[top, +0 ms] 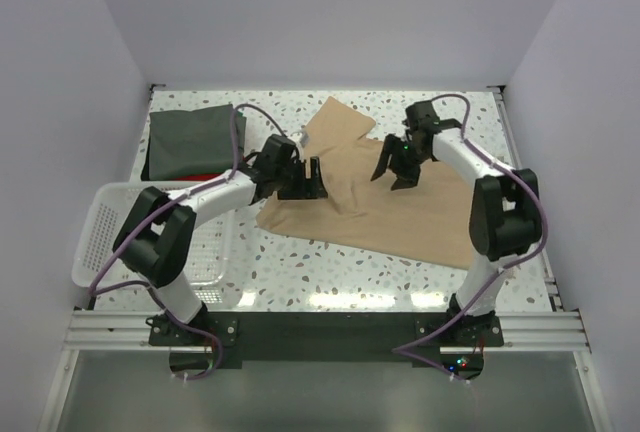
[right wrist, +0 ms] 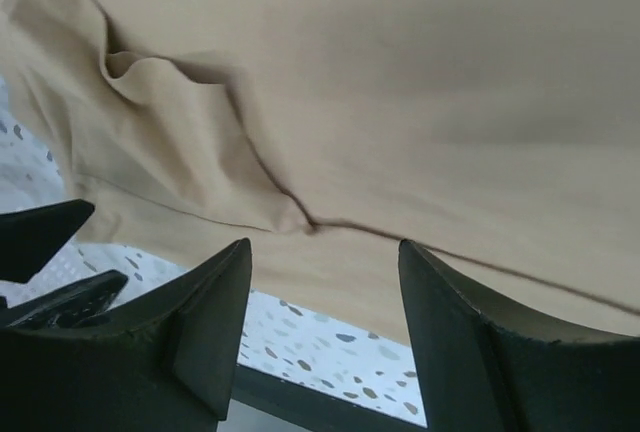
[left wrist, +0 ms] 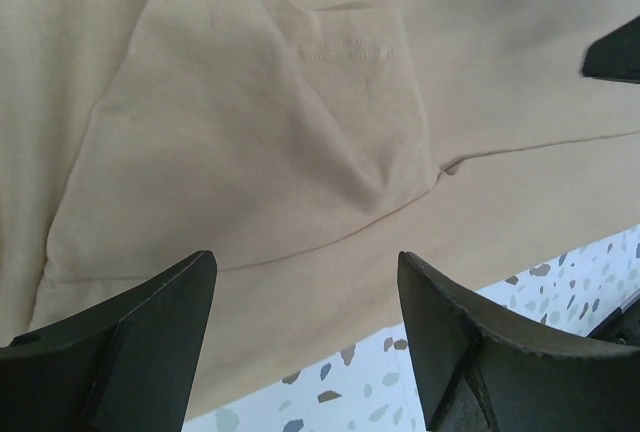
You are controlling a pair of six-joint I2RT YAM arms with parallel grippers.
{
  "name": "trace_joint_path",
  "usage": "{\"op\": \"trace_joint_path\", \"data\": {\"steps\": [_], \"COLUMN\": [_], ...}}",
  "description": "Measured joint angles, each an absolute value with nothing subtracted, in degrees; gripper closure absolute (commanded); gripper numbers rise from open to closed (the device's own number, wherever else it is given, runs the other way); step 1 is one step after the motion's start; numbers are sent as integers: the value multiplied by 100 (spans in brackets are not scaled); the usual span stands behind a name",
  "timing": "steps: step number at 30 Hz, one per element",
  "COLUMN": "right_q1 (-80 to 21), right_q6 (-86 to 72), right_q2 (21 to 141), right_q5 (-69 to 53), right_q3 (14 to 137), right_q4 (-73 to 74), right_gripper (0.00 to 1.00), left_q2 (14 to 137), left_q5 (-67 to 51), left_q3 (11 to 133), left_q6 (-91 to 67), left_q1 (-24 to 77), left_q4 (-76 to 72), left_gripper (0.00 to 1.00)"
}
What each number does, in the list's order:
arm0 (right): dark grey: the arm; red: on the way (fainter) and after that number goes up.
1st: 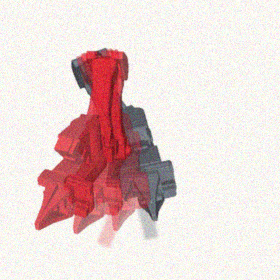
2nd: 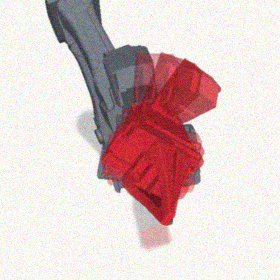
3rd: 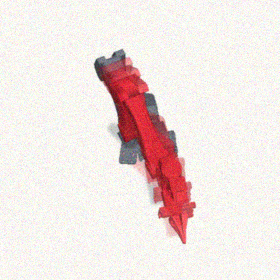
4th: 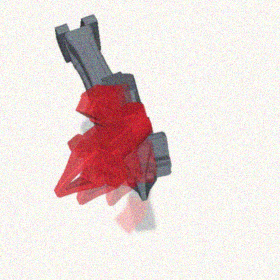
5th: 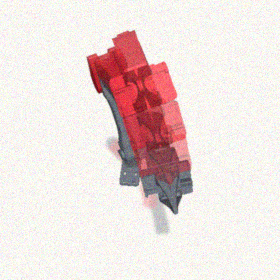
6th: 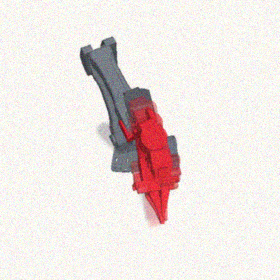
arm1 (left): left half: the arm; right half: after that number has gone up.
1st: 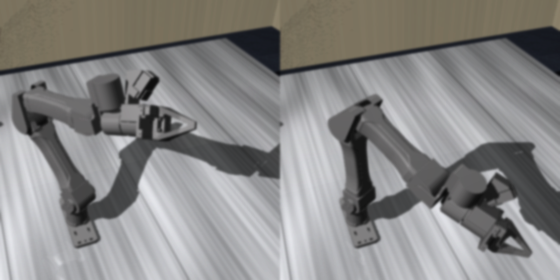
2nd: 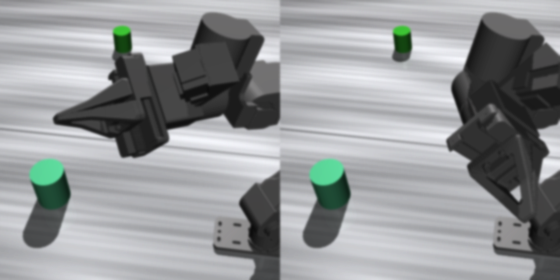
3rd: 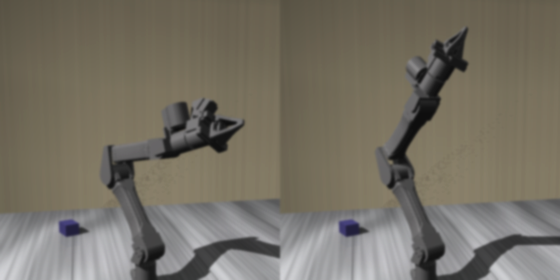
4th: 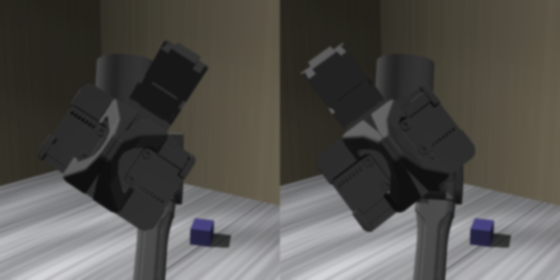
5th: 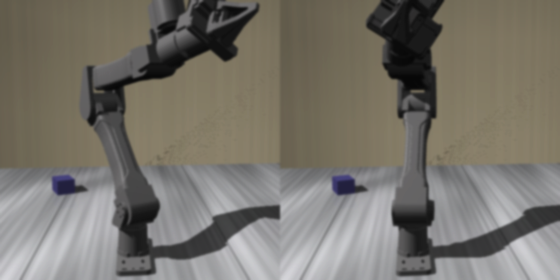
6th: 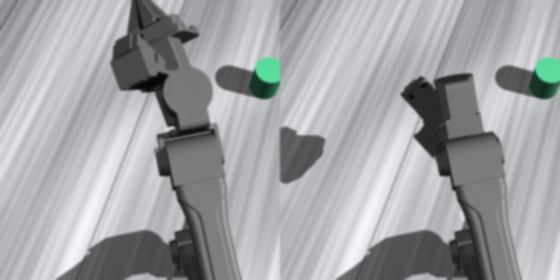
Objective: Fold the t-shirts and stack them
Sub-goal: Fold the tshirt
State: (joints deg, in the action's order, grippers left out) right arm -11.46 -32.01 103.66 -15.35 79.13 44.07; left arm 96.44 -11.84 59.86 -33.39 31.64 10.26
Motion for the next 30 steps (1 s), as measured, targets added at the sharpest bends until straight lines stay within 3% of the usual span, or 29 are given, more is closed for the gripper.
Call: {"op": "trace_joint_path", "data": {"steps": [6,22,27,30], "right_q1": [-1732,-2067,-2215,-2246], "right_q6": [-3345,-3229,-3146,-3094], "right_q2": [11275,12307,12444,12462], "right_q5": [-1802,-1905,-1896,-1855], "right_q3": [8486,9358,9402,9450], "right_q4": [3839,3686,3747,3850], "right_gripper": [41,47,58,71], "left_q2": [9712,9717,9697,9662], "left_q5": [-1382,-1393,-1389,-1391], "left_q3": [5758,5107,4991,4925], "left_q6": [-3352,-3352,-3389,-3393], "left_q1": [2945,2792,2766,2762], "left_q4": [416,222,165,95], "left_gripper": [22,22,22,22]}}
